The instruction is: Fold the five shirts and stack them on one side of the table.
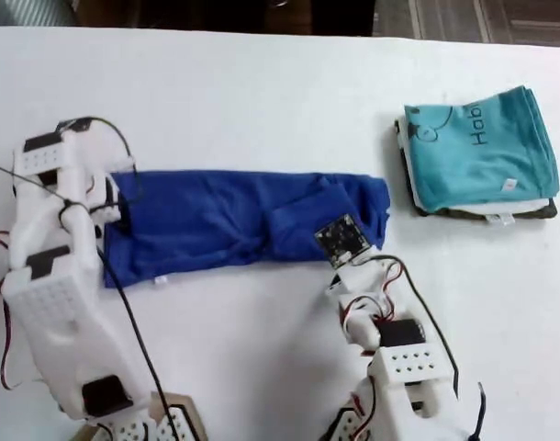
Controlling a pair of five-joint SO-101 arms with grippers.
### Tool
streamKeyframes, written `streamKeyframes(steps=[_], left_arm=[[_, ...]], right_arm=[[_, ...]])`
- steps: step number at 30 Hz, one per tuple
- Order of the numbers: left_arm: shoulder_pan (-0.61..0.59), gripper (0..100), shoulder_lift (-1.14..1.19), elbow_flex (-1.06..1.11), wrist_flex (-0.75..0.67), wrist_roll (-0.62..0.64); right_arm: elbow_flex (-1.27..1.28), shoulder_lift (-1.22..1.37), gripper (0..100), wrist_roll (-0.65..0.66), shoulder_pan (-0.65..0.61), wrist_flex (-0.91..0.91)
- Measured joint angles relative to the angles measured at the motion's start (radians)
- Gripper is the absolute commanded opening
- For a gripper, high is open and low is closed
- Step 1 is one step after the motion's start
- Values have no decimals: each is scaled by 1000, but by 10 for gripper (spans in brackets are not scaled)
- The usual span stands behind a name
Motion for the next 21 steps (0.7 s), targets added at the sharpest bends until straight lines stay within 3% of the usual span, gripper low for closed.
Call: streamKeyframes(steps=[8,11,15,21], left_arm=[[11,173,172,-264,189,-28],[14,15,239,-374,273,-28],[31,27,321,-508,361,-51],[-28,28,358,-577,367,-74]], right_arm=[[0,0,25,0,0,0],[0,0,25,0,0,0],[0,0,25,0,0,0],[0,0,25,0,0,0]])
